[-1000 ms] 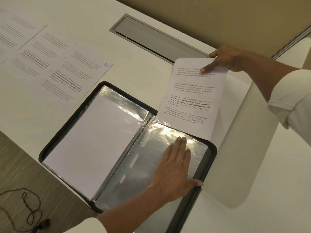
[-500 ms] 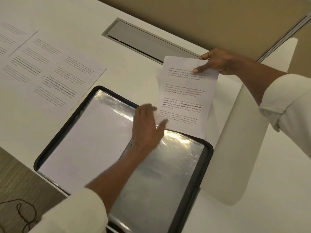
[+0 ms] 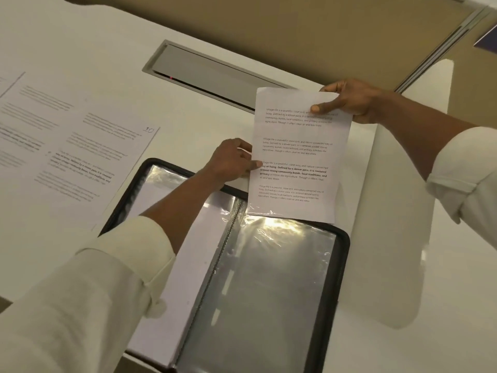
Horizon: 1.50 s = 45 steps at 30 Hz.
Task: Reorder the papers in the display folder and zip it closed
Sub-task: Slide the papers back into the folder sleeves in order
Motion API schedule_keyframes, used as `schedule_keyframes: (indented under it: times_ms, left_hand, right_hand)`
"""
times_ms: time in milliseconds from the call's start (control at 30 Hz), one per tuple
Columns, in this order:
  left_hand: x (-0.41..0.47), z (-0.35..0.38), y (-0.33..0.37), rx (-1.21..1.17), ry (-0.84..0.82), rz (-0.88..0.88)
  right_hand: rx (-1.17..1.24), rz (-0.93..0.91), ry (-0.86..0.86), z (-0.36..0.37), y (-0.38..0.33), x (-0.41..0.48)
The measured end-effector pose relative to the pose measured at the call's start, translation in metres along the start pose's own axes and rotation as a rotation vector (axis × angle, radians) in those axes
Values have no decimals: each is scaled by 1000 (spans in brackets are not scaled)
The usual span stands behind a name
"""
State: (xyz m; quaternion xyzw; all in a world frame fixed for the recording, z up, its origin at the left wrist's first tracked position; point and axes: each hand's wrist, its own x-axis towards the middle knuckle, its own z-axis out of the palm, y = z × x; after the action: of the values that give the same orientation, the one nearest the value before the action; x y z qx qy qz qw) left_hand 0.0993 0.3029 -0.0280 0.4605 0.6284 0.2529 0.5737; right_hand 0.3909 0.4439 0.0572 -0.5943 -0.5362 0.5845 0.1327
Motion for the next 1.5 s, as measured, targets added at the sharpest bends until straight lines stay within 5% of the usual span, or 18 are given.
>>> schedule_keyframes:
  times_ms: [333,633,900,1500]
  left_hand:
    - [15,1,-14,61,-135,43]
    - [21,-1,-13,59,-210,86]
    - [25,4,-5,178,-254,144]
    - [2,3,-4,343,-50,286]
  right_hand:
    - [181,87,275,5,16,-19]
    - [251,412,296,29,58,-60]
    - [241,526,399,60,97,-97]
    - [13,410,474,92,116,-111]
